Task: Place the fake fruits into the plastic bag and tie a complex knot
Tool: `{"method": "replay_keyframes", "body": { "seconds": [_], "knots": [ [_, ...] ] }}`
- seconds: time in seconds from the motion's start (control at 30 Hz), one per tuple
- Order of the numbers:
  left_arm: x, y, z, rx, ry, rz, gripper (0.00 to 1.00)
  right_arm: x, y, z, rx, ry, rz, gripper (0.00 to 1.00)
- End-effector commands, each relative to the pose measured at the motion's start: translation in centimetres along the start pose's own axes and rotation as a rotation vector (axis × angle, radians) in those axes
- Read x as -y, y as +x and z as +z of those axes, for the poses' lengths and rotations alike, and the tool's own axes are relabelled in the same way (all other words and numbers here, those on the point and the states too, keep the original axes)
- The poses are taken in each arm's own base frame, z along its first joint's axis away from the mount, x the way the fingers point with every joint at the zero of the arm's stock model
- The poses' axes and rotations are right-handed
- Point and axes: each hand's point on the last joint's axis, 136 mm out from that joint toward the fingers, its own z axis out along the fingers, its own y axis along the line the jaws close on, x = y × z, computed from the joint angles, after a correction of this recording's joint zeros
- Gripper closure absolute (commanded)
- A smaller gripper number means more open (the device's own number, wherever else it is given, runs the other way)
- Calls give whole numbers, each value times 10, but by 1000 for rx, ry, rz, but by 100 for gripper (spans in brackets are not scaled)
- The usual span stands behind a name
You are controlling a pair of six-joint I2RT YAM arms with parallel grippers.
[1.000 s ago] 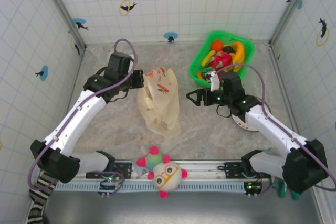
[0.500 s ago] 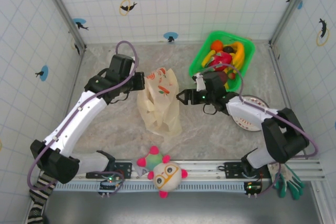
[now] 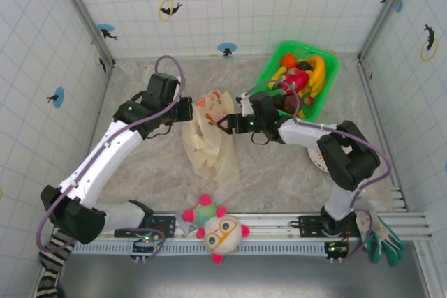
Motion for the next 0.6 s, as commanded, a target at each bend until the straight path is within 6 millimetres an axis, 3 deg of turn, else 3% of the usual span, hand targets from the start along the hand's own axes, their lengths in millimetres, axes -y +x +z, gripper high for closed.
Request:
{"method": "replay_keyframes", "body": {
  "seconds": [0.0,0.33,0.47,0.57],
  "knots": [
    [-6,8,4,-22,-35,4,100,-18,-27,13,71,-65,-40,10],
    [-16,9,18,-37,-87,-2,100,-14,-64,46,157,-116,-87,10],
    [-21,7,23,-43,-98,-7,100,-12,-87,56,200,-157,-99,10],
    [-21,6,26,-43,-95,-7,100,-8,-108,53,236,-166,-107,10]
  ]
}}
